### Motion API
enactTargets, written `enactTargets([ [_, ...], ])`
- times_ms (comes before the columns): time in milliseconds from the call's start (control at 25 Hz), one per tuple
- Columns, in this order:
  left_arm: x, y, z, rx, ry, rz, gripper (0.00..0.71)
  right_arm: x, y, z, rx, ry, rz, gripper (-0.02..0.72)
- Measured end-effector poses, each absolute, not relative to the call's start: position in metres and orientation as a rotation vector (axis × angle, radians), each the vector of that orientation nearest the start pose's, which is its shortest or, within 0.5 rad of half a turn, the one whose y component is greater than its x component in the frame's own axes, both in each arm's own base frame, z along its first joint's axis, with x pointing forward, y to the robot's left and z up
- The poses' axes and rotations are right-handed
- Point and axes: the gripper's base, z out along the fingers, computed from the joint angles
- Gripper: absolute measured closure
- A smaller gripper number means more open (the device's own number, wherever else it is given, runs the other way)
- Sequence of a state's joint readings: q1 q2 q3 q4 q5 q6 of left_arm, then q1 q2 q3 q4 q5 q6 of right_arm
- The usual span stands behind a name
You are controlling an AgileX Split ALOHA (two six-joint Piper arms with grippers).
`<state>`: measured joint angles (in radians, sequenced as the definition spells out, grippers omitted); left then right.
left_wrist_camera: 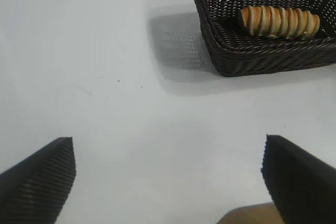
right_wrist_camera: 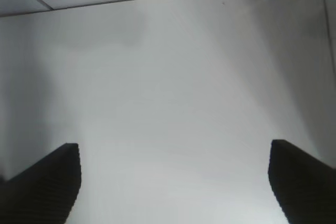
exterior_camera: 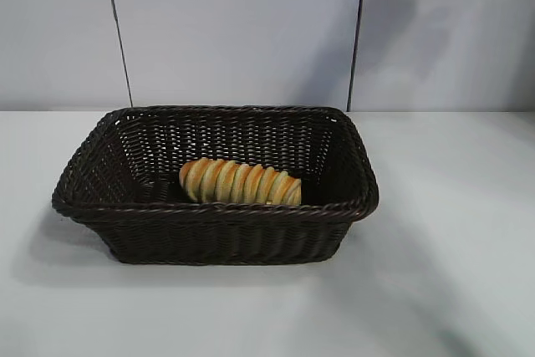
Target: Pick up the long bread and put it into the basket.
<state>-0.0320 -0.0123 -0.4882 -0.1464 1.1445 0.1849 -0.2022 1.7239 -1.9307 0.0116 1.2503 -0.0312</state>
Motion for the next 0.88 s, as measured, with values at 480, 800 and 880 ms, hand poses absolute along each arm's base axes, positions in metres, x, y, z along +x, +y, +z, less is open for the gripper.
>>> enactTargets([
  [480,-0.01,-0.012,0.268,0.244,2.105,-0.087,0.015,0.17,-0.034,0.506,0.19,2.196,-0.12,0.008],
  [800,-0.01,-0.012,0.268,0.244,2.105,-0.087,0.015,0.062,-0.017,0.456,0.185,2.041,-0.21,0.009],
  [880,-0.01,-0.012,0.268,0.244,2.105,-0.087,0.015,0.04,-0.014,0.439,0.178,1.973,-0.231,0.009],
])
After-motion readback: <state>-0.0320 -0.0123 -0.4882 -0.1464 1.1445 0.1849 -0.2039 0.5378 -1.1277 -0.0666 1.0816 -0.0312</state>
